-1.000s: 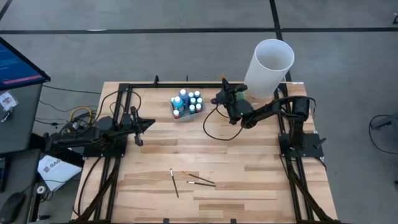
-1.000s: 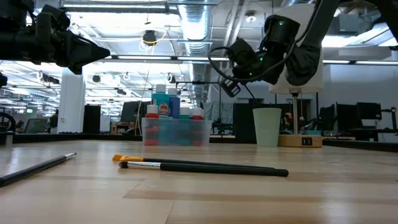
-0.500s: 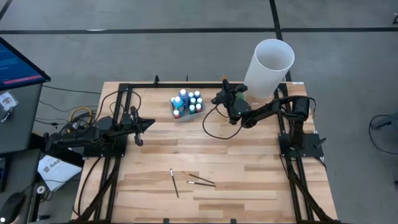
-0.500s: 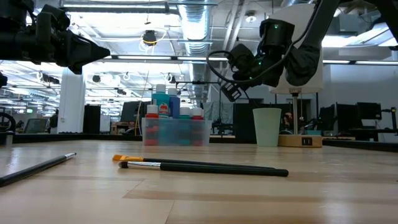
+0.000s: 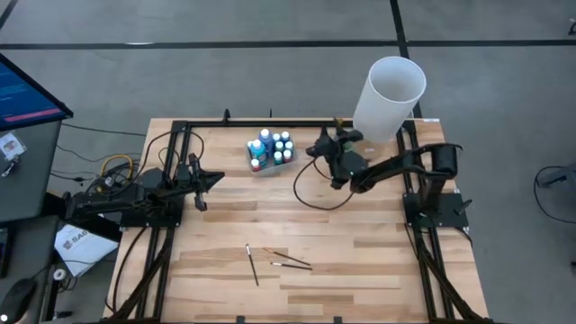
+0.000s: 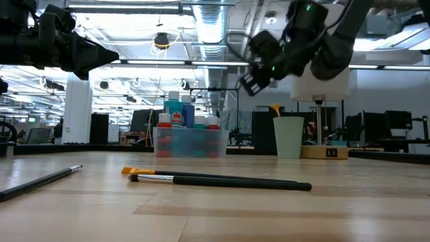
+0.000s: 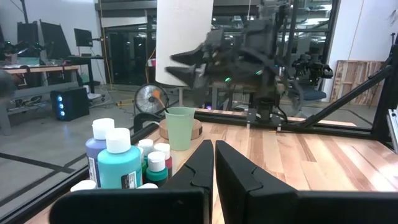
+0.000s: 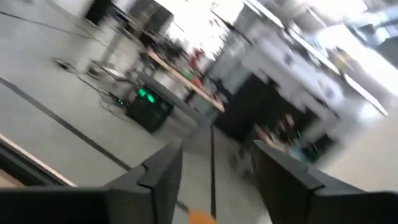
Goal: Pick & Place Paint Supplies
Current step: Put the gold paintbrush into the green cup
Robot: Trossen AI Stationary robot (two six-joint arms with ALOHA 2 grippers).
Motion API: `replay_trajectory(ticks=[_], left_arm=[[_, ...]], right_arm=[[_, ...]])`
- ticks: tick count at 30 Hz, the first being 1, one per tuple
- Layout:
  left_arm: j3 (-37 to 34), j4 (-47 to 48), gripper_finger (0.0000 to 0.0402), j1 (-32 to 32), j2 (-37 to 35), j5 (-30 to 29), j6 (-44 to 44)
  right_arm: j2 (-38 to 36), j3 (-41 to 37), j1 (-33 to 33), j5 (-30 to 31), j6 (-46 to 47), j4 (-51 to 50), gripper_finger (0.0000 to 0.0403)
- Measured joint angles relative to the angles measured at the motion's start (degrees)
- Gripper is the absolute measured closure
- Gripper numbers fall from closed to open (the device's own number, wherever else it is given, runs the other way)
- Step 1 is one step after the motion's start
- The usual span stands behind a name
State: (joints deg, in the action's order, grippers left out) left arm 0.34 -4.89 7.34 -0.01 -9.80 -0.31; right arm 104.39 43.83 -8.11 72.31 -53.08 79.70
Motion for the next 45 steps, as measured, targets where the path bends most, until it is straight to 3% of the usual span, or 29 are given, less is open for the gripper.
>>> replay_trajectory(ticks=[4, 10, 15, 18, 23, 25, 26, 29, 31, 33, 36, 41, 45], left_arm=[[0.00, -0.07, 0.0400, 0.02, 0.00, 0.00, 0.02], [0.00, -0.26, 0.0400, 0.01, 0.00, 0.07, 0.02], [0.00, -0.42, 0.0400, 0.00, 0.00, 0.04, 0.00], [0.01, -0.48, 0.0400, 0.02, 0.00, 0.04, -0.01], [0.00, -0.68, 0.0400, 0.00, 0.00, 0.02, 0.02], [0.00, -0.79, 0.0400, 0.01, 0.00, 0.02, 0.02], [0.00, -0.79, 0.0400, 0.02, 0.00, 0.02, 0.02], [0.00, -0.84, 0.0400, 0.00, 0.00, 0.02, 0.01], [0.00, -0.99, 0.0400, 0.02, 0.00, 0.00, 0.01], [0.00, -1.17, 0.0400, 0.02, 0.00, 0.00, -0.01], [0.00, -1.31, 0.0400, 0.02, 0.00, 0.00, 0.02], [0.00, -1.65, 0.0400, 0.02, 0.00, 0.00, 0.00], [0.00, -1.66, 0.0400, 0.01, 0.00, 0.00, 0.01]], right_arm=[[-2.79, 0.97, 5.96, 16.48, -3.26, -1.34, 0.0187], [-5.95, 1.61, 16.60, 17.47, -3.80, -2.42, 0.0182], [-5.78, 0.31, 20.05, 17.69, 10.88, -2.56, 0.0206], [-4.53, 1.39, 22.73, 14.88, 14.45, -2.89, 0.0225], [-5.82, 9.63, 25.55, -2.89, 15.43, -7.75, 0.0272], [-7.43, 15.37, 24.71, -11.65, 22.29, -23.64, 0.0296], [-8.59, 19.05, 23.58, -18.33, 29.39, -37.18, 0.0310], [-8.73, 33.81, 17.73, -49.38, 48.87, -75.79, 0.0341], [-6.56, 43.31, 14.26, -61.36, 55.02, -92.47, 0.0352], [-5.09, 49.69, 12.02, -63.85, 61.15, -106.97, 0.0356], [-3.16, 54.20, 10.83, -60.75, 71.50, -125.48, 0.0356], [-2.31, 51.44, 11.90, -51.25, 93.13, -150.87, 0.0339], [-2.05, 45.84, 14.16, -49.15, 109.56, -166.02, 0.0331]])
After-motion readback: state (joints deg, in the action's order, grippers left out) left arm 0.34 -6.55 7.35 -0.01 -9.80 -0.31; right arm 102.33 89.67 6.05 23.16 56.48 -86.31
